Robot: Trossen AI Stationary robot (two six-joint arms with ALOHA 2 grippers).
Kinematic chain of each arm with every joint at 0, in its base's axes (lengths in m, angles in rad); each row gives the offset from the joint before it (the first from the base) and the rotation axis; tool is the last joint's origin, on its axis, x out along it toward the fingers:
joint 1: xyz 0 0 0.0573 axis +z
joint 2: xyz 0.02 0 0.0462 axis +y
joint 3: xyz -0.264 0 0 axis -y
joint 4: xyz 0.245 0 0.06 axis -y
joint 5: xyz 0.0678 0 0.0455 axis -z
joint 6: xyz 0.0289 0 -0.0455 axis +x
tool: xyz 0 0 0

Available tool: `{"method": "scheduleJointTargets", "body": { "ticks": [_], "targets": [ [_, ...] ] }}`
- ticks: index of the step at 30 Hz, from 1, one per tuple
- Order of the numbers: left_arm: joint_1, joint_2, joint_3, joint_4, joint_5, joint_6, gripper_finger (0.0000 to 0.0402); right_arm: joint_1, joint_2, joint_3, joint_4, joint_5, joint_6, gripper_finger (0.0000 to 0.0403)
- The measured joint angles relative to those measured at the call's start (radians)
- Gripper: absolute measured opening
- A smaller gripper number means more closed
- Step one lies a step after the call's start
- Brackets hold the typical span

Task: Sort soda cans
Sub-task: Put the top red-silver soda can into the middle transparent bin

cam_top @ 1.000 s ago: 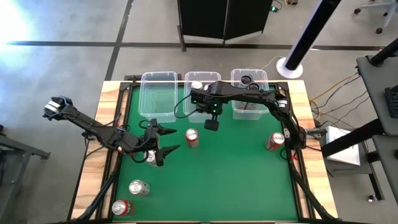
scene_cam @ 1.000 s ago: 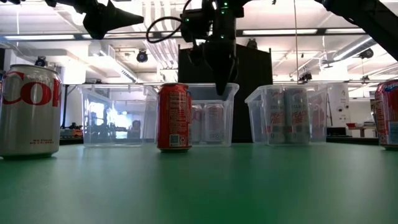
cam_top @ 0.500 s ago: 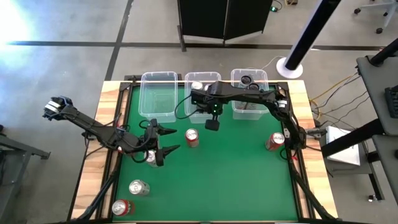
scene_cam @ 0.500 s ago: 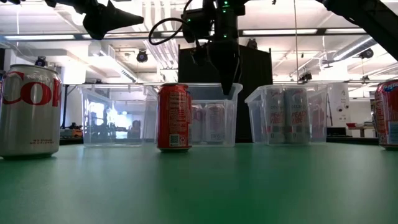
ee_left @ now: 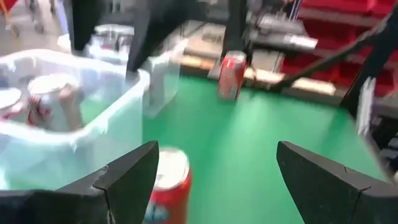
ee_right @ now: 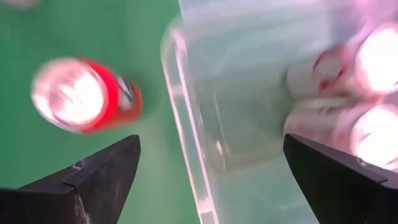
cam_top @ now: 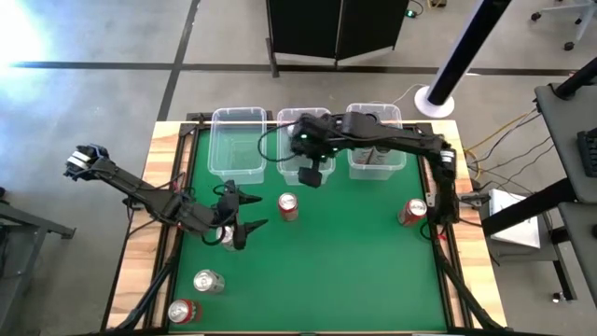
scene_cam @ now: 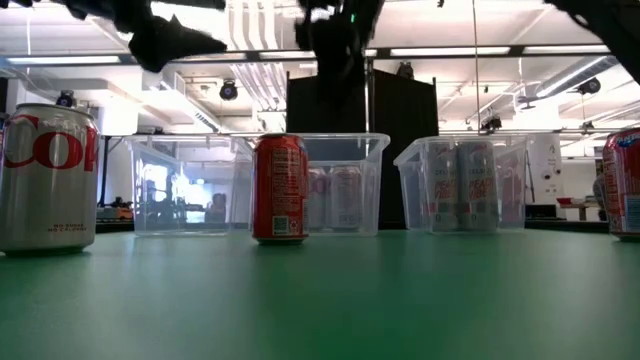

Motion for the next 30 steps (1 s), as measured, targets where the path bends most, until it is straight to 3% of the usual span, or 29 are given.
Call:
{"method": "scheduleJointTargets", "body": {
  "ticks": [6,14,17,22,26,30],
  "targets": [
    [-0.001,-0.009,0.017,-0.228,0.000,-0.087,0.0311,0.088,-0.147,-0.041,0.063,0.007,0.045,0.0391],
    [0.000,-0.022,0.063,-0.339,0.052,-0.068,0.0312,0.324,-0.286,-0.242,0.145,0.222,0.115,0.0391],
    [0.000,-0.035,0.151,-0.522,0.082,-0.097,0.0319,0.395,-0.329,-0.388,0.236,0.282,0.166,0.0391],
    [0.002,-0.031,0.346,-0.906,0.133,-0.198,0.0349,0.475,-0.366,-0.616,0.459,0.293,0.239,0.0391],
    [-0.001,-0.007,0.477,-1.144,0.211,-0.300,0.0371,0.502,-0.367,-0.694,0.522,0.314,0.274,0.0391],
    [-0.021,0.005,0.539,-1.280,0.347,-0.402,0.0377,0.530,-0.365,-0.724,0.523,0.384,0.298,0.0391]
  ]
}}
